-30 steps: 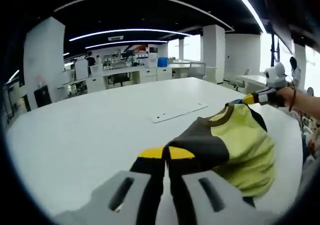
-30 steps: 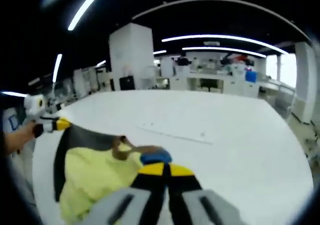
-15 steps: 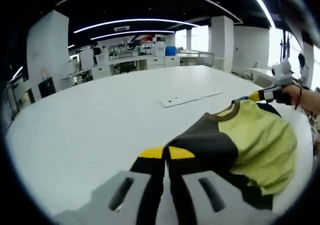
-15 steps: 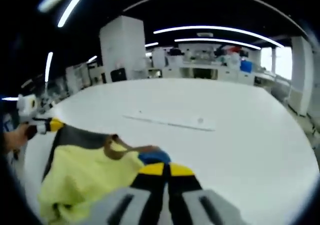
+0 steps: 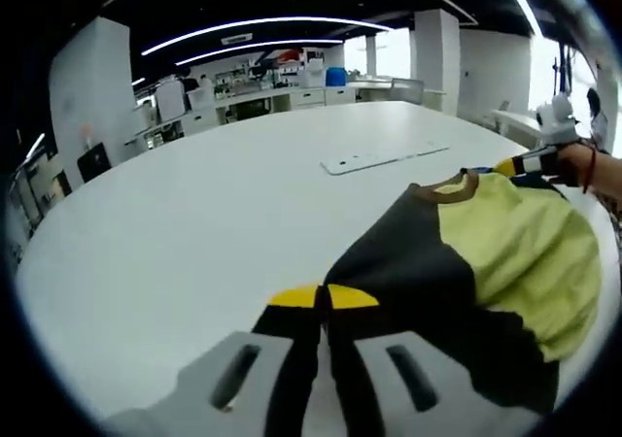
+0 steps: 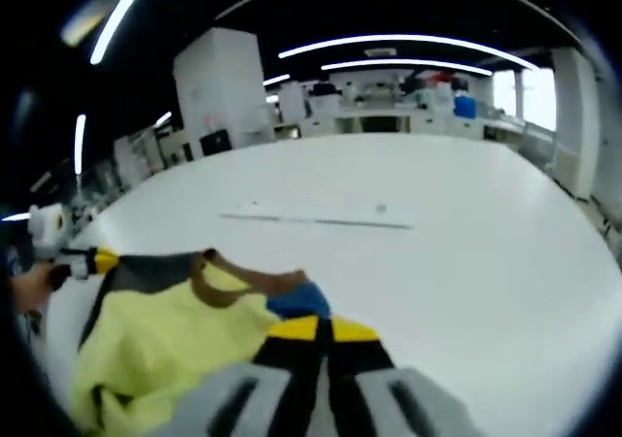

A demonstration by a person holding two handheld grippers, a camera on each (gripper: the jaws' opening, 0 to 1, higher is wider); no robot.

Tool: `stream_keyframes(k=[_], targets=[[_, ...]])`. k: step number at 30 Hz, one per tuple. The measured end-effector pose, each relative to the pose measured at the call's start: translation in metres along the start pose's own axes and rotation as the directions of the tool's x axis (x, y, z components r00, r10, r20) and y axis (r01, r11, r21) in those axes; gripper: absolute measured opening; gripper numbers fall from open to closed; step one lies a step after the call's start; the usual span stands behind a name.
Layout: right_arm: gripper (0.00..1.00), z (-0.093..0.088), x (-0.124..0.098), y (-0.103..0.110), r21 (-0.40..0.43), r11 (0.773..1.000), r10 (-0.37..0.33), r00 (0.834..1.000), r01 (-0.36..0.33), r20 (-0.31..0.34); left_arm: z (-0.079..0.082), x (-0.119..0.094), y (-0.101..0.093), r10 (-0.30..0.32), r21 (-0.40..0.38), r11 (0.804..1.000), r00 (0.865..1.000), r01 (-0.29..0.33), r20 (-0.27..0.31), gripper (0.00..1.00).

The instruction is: Fold the garment on the visible template until the final outline fits inside the template.

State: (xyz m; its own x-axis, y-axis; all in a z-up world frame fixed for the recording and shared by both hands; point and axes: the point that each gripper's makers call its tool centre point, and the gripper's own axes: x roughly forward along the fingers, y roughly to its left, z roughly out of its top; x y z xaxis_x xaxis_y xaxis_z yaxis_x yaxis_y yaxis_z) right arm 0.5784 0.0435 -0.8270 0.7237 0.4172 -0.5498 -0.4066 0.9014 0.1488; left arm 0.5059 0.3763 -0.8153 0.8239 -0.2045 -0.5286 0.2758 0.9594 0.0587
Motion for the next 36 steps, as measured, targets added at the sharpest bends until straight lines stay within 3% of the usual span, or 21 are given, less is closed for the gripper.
stream_keyframes(k=[4,10,16,23,36], targets=[[0.12,0.004,-0.008,0.003,-0.010,1.000,-0.002,1.000,0.002,0.000,0.006,-0.008,-0.001,-0.002,0.012,1.000,1.000,0.002,0.013,0.02],[0.32,0.001,-0.017,0.009,0.027,0.998,0.055,0.998,-0.054,-0.036,0.010,-0.024,-0.005,-0.022,-0.006,1.000,0.999,0.023,0.036,0.19],[0.44,0.011,-0.035,0.024,0.001,0.993,0.114,0.993,-0.114,-0.031,0.010,-0.046,-0.015,-0.072,-0.009,0.997,0.996,0.073,0.057,0.30],[0.47,0.007,-0.069,0.046,-0.022,0.985,0.171,0.985,-0.172,-0.037,0.002,-0.068,-0.036,-0.146,0.013,0.989,0.988,0.145,0.057,0.37],[0.46,-0.020,-0.113,0.085,-0.026,0.970,0.239,0.969,-0.240,-0.058,-0.010,-0.087,-0.089,-0.271,0.055,0.962,0.962,0.269,0.043,0.28]])
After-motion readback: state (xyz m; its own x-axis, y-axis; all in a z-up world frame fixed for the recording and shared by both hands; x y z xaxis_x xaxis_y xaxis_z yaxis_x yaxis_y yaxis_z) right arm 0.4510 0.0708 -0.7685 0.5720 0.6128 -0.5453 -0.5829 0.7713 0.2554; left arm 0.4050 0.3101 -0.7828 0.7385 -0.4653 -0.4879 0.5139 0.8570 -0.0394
